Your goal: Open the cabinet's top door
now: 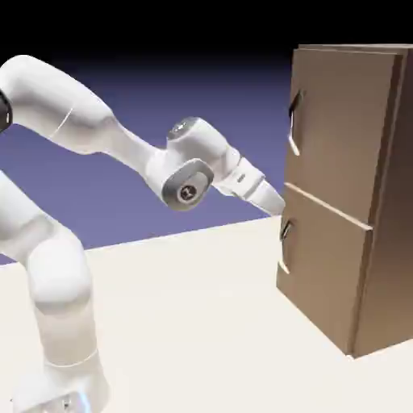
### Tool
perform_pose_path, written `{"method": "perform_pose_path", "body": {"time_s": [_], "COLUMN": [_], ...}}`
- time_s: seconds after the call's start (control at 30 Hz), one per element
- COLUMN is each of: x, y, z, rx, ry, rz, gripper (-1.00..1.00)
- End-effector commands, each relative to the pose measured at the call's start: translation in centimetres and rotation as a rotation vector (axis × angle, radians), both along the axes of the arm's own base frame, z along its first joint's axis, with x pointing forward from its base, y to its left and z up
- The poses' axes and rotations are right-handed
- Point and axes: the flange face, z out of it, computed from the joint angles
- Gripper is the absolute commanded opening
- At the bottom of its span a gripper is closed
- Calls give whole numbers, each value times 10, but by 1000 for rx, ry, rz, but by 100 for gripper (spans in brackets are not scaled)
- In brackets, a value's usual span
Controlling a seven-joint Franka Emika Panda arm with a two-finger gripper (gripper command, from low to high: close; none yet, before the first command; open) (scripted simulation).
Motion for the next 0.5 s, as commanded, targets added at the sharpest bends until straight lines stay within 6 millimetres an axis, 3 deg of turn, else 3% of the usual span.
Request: {"method": "perform_pose_path", "body": {"time_s": [0.0,0.23,0.47], "x": [0,-6,-16], "y": [-2,-12,-9], "z": [9,64,109], "rx": [5,34,53], "ry": [-18,-147,-273], "rz": [-11,-74,-114], "gripper": [0,0,0]}}
